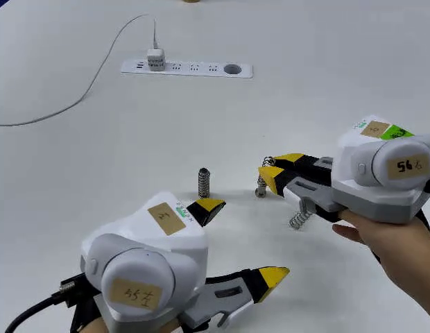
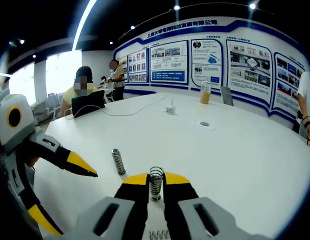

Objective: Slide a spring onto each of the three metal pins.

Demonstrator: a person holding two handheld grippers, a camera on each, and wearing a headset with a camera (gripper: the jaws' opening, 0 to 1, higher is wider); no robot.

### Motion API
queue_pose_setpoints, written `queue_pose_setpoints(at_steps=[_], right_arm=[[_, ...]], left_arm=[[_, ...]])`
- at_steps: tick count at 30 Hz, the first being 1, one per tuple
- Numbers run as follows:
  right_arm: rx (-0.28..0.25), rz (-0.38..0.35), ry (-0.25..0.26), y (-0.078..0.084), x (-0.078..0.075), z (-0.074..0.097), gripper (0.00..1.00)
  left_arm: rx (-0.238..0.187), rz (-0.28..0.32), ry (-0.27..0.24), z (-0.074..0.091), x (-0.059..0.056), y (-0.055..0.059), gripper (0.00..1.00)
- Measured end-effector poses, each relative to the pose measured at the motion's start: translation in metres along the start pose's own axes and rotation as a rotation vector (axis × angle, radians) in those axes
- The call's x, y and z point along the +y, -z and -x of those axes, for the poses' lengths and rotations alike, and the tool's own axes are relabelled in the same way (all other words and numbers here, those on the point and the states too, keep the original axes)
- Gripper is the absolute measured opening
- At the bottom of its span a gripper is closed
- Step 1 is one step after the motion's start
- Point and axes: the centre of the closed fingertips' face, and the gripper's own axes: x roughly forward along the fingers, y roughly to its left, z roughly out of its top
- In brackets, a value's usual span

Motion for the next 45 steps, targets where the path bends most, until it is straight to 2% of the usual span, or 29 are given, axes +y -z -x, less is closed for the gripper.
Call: queue_pose_setpoints(at_steps=[20, 29, 32, 35, 39, 40, 45], right_arm=[[0.054, 0.002, 0.013, 0.018, 0.002, -0.009, 0.11], [0.053, -0.026, 0.013, 0.018, 0.003, -0.009, 0.12], [0.049, -0.025, 0.017, 0.016, 0.003, -0.007, 0.13], [0.028, -0.060, 0.022, 0.011, 0.002, -0.002, 0.20], [0.020, -0.079, 0.022, 0.008, 0.003, 0.004, 0.22], [0.016, -0.100, 0.021, 0.007, 0.003, 0.007, 0.24], [0.001, -0.116, 0.023, 0.002, 0.005, 0.020, 0.28]], left_arm=[[0.002, 0.007, -0.004, 0.000, 0.001, 0.001, 0.65], [0.007, 0.008, -0.006, 0.000, 0.001, 0.002, 0.64], [0.008, 0.011, -0.009, 0.000, 0.002, 0.002, 0.64], [0.010, 0.009, -0.013, 0.000, 0.002, 0.002, 0.64], [0.007, 0.007, -0.017, 0.000, 0.003, 0.001, 0.63], [0.007, 0.006, -0.017, 0.000, 0.003, 0.000, 0.63], [0.012, -0.005, -0.015, -0.001, 0.001, -0.001, 0.62]])
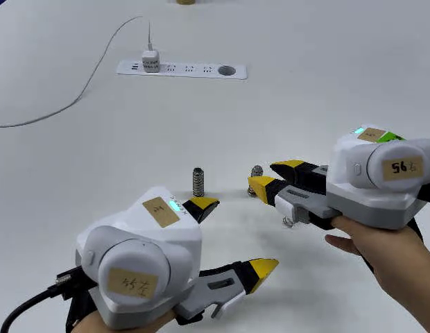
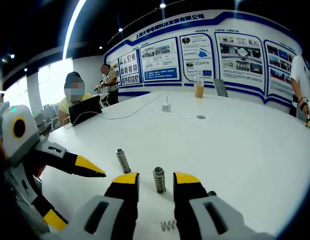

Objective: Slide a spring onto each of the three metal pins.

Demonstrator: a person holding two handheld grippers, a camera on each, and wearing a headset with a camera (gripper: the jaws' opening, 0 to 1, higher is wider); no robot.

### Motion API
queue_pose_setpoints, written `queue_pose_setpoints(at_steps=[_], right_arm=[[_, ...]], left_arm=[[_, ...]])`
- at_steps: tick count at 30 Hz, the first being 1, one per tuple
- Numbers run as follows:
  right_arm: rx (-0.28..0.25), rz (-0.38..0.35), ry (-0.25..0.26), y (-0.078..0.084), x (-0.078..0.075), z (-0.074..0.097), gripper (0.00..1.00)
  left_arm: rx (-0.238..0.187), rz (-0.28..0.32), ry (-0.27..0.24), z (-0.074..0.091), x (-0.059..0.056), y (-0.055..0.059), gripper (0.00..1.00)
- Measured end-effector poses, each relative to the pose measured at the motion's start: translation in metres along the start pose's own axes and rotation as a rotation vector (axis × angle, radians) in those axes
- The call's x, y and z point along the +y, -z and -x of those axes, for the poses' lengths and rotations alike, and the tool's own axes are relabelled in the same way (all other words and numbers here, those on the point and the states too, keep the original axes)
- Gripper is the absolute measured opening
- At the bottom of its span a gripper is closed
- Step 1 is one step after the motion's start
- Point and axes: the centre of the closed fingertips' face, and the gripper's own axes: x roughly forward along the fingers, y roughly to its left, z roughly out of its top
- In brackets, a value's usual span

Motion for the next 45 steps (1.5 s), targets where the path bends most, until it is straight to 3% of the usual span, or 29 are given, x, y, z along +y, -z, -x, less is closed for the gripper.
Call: queue_pose_setpoints(at_steps=[6, 13, 24, 35, 45], right_arm=[[-0.010, 0.001, -0.001, -0.006, -0.001, 0.014, 0.35], [-0.006, -0.029, 0.002, -0.008, -0.009, 0.032, 0.45], [0.022, -0.012, 0.030, 0.004, -0.025, 0.055, 0.47], [0.009, -0.033, 0.031, 0.009, -0.032, 0.075, 0.51], [-0.012, -0.057, 0.037, 0.010, -0.039, 0.090, 0.51]], left_arm=[[-0.015, 0.005, 0.014, -0.002, -0.004, -0.004, 0.63], [-0.003, -0.014, 0.013, -0.008, -0.006, -0.005, 0.62], [0.021, 0.002, 0.007, -0.026, -0.006, -0.003, 0.54], [-0.001, 0.036, 0.000, -0.046, -0.005, -0.008, 0.45], [0.024, 0.027, 0.003, -0.064, -0.009, -0.007, 0.38]])
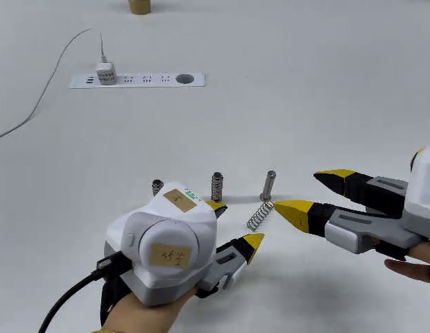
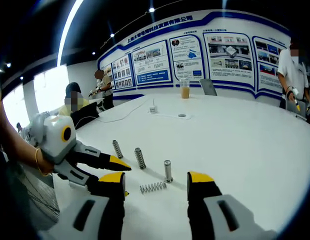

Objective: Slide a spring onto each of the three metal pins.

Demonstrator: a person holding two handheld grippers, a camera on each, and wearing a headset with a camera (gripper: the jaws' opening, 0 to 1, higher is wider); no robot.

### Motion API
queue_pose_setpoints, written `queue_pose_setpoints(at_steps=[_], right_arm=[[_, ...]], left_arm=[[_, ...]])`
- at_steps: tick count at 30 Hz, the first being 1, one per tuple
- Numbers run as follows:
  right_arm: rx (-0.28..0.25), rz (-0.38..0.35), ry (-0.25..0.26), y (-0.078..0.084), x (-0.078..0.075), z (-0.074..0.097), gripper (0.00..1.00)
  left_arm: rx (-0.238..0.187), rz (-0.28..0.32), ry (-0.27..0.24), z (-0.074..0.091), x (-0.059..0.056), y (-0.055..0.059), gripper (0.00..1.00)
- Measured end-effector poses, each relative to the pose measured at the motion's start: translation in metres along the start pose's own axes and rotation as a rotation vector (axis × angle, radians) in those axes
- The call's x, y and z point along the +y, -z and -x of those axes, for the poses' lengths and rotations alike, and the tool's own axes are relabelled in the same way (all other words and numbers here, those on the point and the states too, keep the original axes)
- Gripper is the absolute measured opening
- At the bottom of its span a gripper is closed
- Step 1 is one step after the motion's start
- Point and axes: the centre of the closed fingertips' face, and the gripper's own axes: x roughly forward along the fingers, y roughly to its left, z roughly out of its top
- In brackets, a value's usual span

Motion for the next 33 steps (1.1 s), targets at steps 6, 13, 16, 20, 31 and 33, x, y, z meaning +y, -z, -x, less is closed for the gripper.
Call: queue_pose_setpoints(at_steps=[6, 13, 16, 20, 31, 33], right_arm=[[-0.006, -0.001, -0.001, 0.000, -0.003, 0.006, 0.51], [-0.004, -0.006, 0.010, 0.003, -0.007, 0.008, 0.50], [-0.003, -0.010, 0.014, 0.005, -0.009, 0.009, 0.49], [-0.003, -0.020, 0.021, 0.008, -0.011, 0.009, 0.49], [0.013, -0.041, 0.045, 0.015, -0.016, 0.012, 0.47], [0.014, -0.044, 0.045, 0.015, -0.015, 0.012, 0.47]], left_arm=[[0.022, -0.005, 0.002, -0.011, -0.001, 0.002, 0.32], [0.048, -0.012, -0.004, -0.023, 0.001, 0.007, 0.26], [0.059, -0.007, -0.001, -0.027, 0.002, 0.009, 0.23], [0.080, -0.015, 0.004, -0.032, 0.002, 0.013, 0.21], [0.100, -0.031, 0.021, -0.038, 0.001, 0.017, 0.15], [0.099, -0.035, 0.023, -0.039, -0.001, 0.017, 0.15]])
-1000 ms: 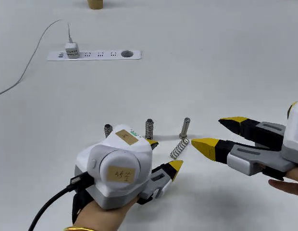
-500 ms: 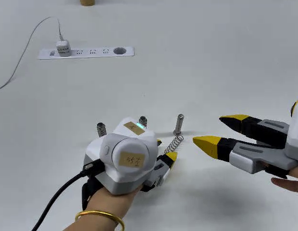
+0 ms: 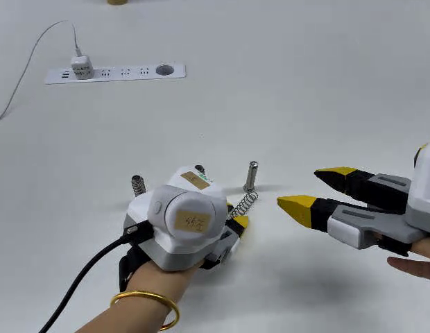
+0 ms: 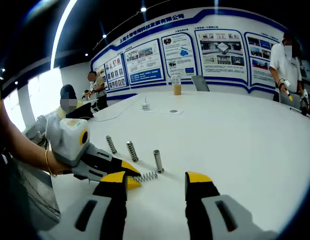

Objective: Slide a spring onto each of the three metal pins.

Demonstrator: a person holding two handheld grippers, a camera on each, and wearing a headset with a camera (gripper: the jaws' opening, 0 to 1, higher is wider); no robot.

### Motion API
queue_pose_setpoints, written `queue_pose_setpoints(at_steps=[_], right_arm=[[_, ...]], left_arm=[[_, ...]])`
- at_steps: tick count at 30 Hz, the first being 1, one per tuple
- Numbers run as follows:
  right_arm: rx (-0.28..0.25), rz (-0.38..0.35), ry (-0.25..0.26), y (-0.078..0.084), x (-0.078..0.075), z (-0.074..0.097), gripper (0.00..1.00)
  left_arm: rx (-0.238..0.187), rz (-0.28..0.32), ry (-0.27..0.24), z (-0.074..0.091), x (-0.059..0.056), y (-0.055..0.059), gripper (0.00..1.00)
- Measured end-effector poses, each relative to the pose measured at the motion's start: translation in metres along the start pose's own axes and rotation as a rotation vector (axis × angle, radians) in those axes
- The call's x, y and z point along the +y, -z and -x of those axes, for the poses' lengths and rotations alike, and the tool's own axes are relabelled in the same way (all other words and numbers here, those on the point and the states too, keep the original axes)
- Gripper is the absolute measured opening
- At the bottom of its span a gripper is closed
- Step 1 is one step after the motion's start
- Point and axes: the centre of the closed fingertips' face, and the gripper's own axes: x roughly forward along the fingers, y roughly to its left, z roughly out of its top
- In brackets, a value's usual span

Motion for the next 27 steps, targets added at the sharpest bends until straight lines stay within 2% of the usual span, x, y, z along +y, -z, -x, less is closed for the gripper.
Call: queue_pose_setpoints(at_steps=[7, 11, 16, 23, 26, 27], right_arm=[[0.006, -0.008, 0.004, 0.002, 0.000, 0.001, 0.47], [0.002, -0.009, 0.001, 0.001, 0.002, 0.002, 0.47], [0.000, -0.011, -0.005, -0.001, 0.004, 0.003, 0.47], [-0.002, -0.024, -0.021, -0.003, 0.008, 0.003, 0.47], [-0.010, -0.040, -0.029, -0.006, 0.010, 0.004, 0.46], [-0.013, -0.049, -0.032, -0.008, 0.011, 0.004, 0.46]], left_arm=[[0.006, -0.028, -0.013, 0.000, 0.000, 0.001, 0.11], [0.009, -0.019, -0.013, 0.002, 0.000, 0.001, 0.10], [0.010, -0.034, -0.014, 0.008, -0.001, 0.004, 0.10], [-0.021, -0.022, -0.018, 0.018, -0.002, 0.001, 0.10], [-0.055, -0.002, -0.013, 0.023, -0.002, -0.004, 0.10], [-0.079, 0.016, -0.009, 0.026, -0.002, -0.008, 0.10]])
